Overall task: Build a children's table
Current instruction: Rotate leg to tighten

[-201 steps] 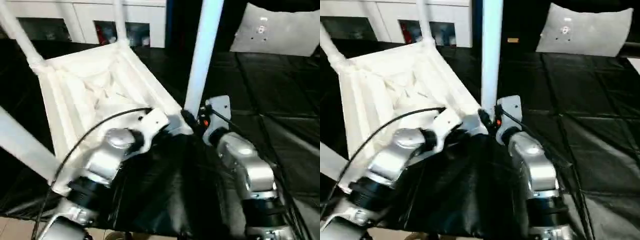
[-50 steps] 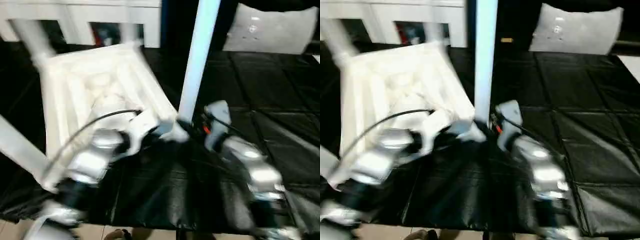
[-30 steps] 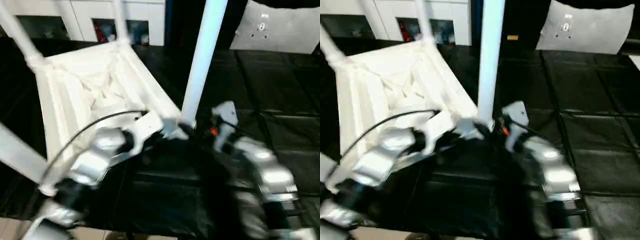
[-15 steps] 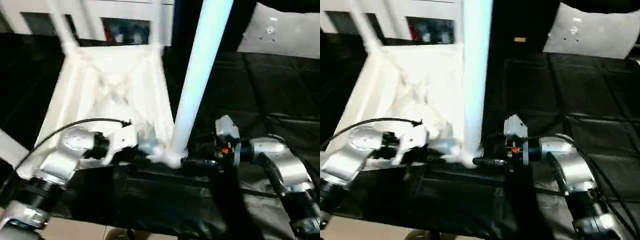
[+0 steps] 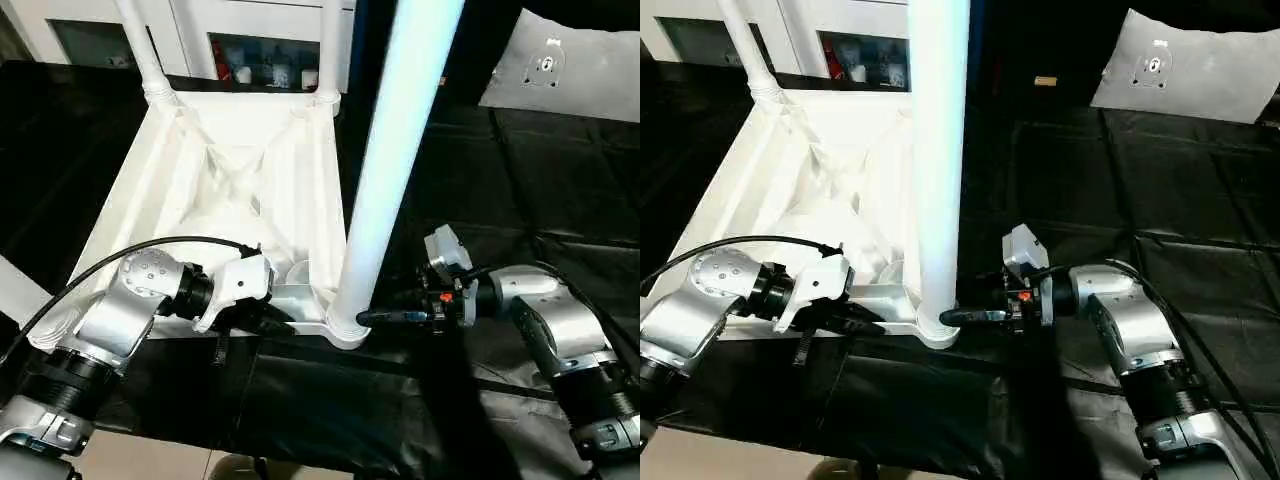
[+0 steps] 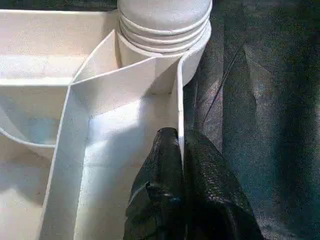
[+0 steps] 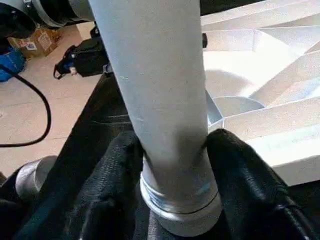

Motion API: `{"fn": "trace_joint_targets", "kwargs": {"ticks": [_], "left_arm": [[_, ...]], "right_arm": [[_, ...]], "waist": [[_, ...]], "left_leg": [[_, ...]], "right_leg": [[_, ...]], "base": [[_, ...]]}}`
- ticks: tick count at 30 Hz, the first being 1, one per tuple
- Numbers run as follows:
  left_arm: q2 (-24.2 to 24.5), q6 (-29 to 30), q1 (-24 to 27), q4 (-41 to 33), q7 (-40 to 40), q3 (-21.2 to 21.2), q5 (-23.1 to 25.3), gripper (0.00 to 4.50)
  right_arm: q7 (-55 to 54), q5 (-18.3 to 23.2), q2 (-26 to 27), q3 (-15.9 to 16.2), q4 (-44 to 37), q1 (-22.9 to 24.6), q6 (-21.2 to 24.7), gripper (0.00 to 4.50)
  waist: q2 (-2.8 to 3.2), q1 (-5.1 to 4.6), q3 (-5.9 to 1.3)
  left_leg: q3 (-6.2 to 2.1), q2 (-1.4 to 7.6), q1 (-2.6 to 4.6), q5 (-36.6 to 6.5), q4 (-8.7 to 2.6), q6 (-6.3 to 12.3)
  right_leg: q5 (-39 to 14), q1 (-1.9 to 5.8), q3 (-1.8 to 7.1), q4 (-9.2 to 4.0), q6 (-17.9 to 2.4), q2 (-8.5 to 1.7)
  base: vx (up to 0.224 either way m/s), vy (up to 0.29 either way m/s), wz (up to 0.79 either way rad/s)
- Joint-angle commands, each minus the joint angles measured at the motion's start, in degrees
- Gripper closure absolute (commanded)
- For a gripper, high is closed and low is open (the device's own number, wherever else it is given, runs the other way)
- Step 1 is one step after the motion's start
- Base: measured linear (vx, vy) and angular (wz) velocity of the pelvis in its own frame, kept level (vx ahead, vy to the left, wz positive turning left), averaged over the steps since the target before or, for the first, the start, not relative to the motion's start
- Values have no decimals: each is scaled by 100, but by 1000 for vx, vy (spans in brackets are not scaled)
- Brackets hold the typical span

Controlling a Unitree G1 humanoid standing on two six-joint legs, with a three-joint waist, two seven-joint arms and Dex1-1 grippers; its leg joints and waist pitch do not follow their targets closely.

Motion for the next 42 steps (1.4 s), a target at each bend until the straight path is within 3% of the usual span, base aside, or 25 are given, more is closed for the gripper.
{"fn": "trace_joint_targets", "kwargs": {"ticks": [1, 7, 11, 17, 18, 21, 26, 35, 40, 42], "left_arm": [[30, -27, 19, -49, -331, -324, 41, 450], [38, -26, 22, -28, -321, -338, 63, 450], [21, 39, 51, -80, -240, -315, 69, 450], [6, 112, 101, -165, -209, -307, 16, 450], [2, 103, 98, -157, -205, -305, 18, 450], [-8, 95, 96, -153, -197, -303, 20, 450], [-17, 108, 109, -179, -188, -300, 24, 450], [-51, 97, 116, -209, -118, -272, 26, 450], [-55, 76, 103, -160, -69, -245, 45, 450], [-48, 60, 97, -135, -60, -231, 51, 450]], "right_arm": [[49, 57, 44, 92, 30, -128, 17, 259], [84, 50, 147, 166, 41, -124, 82, 306], [91, 60, 96, 195, -110, 13, 120, 340], [-505, -99, 227, 22, -151, 75, 14, 367], [-445, 16, 229, -14, -147, 48, 197, 350], [-431, -13, 227, -42, -73, 13, 100, 329], [-436, 23, 262, -53, -91, -7, 72, 286], [-375, -35, 357, 87, -174, -27, -28, 206], [-143, 26, 245, 170, -298, 19, 79, 206], [-125, 15, 213, 179, -307, 30, 101, 206]], "waist": [[-16, 1, -376], [-29, -22, -355], [-16, -19, -353], [-6, -32, -340], [-15, -46, -327], [-3, -52, -320], [-8, -45, -342], [-10, -43, -339], [-2, -14, -363], [-21, 4, -395]], "left_leg": [[13, 185, 44, -587, -300, 618], [8, 180, 45, -773, -320, 495], [9, 184, 50, -761, -321, 485], [7, 180, 51, -862, -334, 442], [-6, 169, 37, -970, -348, 388], [-3, 185, 68, -1074, -352, 345], [-2, 182, 46, -853, -342, 408], [-2, 186, 49, -924, -349, 394], [10, 201, 84, -879, -338, 412], [8, 202, 59, -633, -328, 482]], "right_leg": [[-563, 343, 248, -321, -1596, -374], [-943, 339, 252, -357, -1507, -373], [-903, 331, 257, -361, -1504, -370], [-1025, 318, 254, -381, -1496, -372], [-1275, 334, 250, -400, -1428, -373], [-1560, 301, 265, -438, -1342, -382], [-1111, 319, 258, -389, -1431, -368], [-1299, 307, 260, -405, -1393, -377], [-1177, 293, 270, -399, -1428, -377], [-731, 329, 259, -334, -1512, -371]], "base": [[0, 0, 0], [0, 0, 0], [0, 0, 0], [0, 0, 0], [0, 0, 0], [0, 0, 0], [0, 0, 0], [0, 0, 0], [0, 0, 0], [0, 0, 0]]}}
